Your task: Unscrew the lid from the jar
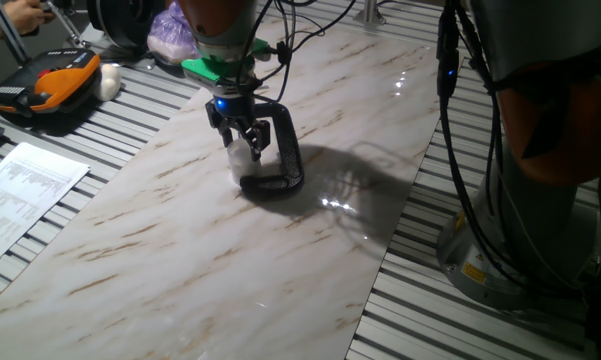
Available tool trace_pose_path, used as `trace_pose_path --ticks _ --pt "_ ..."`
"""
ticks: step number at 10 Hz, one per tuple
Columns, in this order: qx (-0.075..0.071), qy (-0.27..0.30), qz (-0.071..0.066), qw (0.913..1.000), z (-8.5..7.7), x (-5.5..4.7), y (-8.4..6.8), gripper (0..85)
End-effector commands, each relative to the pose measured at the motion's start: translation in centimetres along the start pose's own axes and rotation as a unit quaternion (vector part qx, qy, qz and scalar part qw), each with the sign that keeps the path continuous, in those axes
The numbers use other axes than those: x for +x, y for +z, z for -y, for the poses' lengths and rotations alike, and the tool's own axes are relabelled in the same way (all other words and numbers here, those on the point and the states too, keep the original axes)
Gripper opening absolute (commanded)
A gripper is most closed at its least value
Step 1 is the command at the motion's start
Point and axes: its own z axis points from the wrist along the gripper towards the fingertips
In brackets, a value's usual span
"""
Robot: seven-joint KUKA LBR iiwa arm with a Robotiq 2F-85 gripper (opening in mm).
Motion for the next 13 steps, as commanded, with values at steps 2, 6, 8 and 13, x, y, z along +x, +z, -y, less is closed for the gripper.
trace_pose_path --ticks 2,6,8,13 --pt "0.0 -0.001 0.0 1.0 0.01 0.01 -0.15 68.0" --pt "-0.001 -0.004 0.0 1.0 0.04 0.01 -0.25 68.0" --pt "-0.001 -0.005 0.0 1.0 0.04 0.01 -0.26 68.0" --pt "-0.003 -0.007 -0.001 1.0 0.04 0.04 -0.19 68.0"
